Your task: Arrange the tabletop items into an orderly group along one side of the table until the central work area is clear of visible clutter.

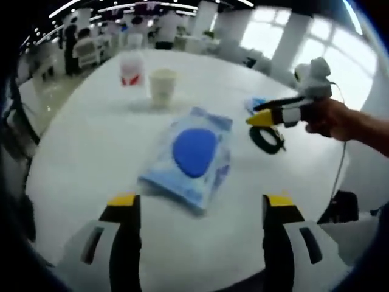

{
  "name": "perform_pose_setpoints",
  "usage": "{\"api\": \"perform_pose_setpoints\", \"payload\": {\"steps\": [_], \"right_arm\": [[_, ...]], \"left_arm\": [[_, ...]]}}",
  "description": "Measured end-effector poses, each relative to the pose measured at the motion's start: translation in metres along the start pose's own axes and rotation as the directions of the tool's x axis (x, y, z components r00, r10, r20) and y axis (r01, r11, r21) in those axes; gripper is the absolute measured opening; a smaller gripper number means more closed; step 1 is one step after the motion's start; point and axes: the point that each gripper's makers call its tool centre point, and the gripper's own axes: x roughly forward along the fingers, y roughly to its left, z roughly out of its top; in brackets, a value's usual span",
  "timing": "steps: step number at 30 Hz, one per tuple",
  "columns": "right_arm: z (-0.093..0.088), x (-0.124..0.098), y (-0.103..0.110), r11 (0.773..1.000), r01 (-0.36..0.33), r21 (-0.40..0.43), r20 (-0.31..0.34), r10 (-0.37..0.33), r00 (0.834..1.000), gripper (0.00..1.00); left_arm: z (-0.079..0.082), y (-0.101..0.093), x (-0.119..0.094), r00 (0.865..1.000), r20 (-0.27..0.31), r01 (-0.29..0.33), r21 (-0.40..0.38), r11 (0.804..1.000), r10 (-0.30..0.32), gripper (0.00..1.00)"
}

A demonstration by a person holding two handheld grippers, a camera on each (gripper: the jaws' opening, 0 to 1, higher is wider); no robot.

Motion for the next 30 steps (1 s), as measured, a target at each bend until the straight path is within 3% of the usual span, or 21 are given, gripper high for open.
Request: {"api": "perform_pose_setpoints", "payload": {"steps": [5,10,15,22,27,30], "right_arm": [[0.003,0.019,0.008,0.999,-0.037,-0.026,-0.025,0.036,0.999,0.55],[0.002,0.034,0.011,0.998,-0.05,-0.046,-0.046,0.048,0.998,0.54],[-0.009,0.05,0.004,0.994,-0.038,-0.107,-0.098,0.027,0.995,0.5],[-0.004,0.065,-0.017,0.998,-0.017,-0.064,-0.078,0.012,0.997,0.43],[-0.006,0.077,-0.03,0.999,-0.018,-0.05,-0.077,0.014,0.997,0.4],[-0.01,0.08,-0.027,0.999,-0.036,-0.026,-0.085,0.034,0.996,0.33]], "left_arm": [[-0.007,-0.002,0.01,1.0,-0.009,-0.006,-0.037,0.999,0.006,0.75],[-0.007,0.0,0.019,1.0,0.016,-0.005,-0.14,0.99,0.007,0.69],[-0.008,0.002,0.025,1.0,0.016,-0.023,-0.15,0.988,0.026,0.62],[-0.007,0.006,0.037,0.999,0.005,-0.047,-0.177,0.983,0.049,0.53],[-0.011,0.006,0.043,0.999,-0.002,-0.047,-0.234,0.971,0.048,0.52],[-0.012,0.009,0.045,0.998,-0.005,-0.059,-0.242,0.968,0.06,0.48]]}}
